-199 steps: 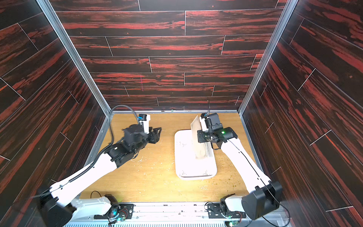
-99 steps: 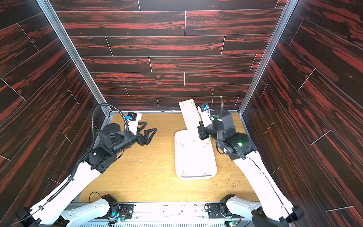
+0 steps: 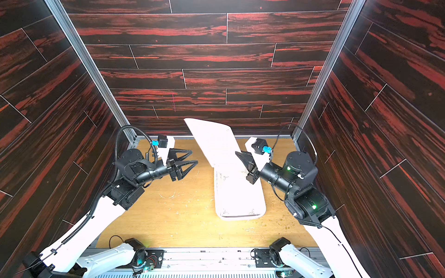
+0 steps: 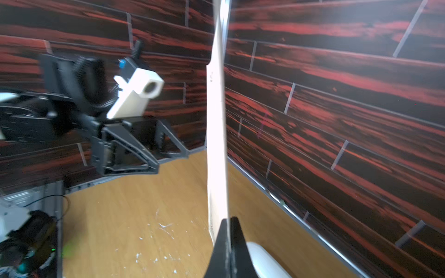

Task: Take out the stationery paper from the storage box
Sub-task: Pick up the stationery paper from the storage box.

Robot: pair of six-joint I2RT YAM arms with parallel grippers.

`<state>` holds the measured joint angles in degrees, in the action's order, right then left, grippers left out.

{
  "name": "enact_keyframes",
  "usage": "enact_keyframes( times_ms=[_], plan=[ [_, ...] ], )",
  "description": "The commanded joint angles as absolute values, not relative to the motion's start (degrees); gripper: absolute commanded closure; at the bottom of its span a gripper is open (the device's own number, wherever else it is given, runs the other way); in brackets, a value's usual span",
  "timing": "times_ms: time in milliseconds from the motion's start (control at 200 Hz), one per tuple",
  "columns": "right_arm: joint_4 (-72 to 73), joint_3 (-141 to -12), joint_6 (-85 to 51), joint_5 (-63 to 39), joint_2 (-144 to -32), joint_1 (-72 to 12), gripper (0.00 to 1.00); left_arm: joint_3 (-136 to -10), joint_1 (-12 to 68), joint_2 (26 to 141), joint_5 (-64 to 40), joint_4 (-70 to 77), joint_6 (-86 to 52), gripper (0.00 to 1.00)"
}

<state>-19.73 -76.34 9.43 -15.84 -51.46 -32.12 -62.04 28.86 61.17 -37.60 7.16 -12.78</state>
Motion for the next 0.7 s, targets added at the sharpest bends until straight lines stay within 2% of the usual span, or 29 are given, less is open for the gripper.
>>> enact_keyframes(
  times_ms=[0,155,406,536,696],
  plan=[
    [-13.29,-76.67,5.81,-24.7,-50.81,-32.33,1.0,-61.74,28.51,60.31,-41.39,13.99,-15.1,0.35],
    [-11.77,-79.33,3.07,-30.1,-50.93,-32.34,1.0,-61.17,28.49,57.65,-43.21,17.61,-16.37,0.37],
    [-15.73,-87.35,0.11,-37.96,-54.24,-32.34,1.0,-63.7,28.5,54.35,-48.32,17.58,-16.94,0.49],
    [-14.04,-88.62,-3.46,-40.06,-55.24,-32.31,1.0,-65.79,28.52,54.14,-53.13,17.49,-18.68,0.58],
    [-12.54,-89.29,-7.23,-43.02,-56.54,-32.34,1.0,-66.7,28.56,53.27,-54.05,17.75,-20.06,0.63]
  ],
)
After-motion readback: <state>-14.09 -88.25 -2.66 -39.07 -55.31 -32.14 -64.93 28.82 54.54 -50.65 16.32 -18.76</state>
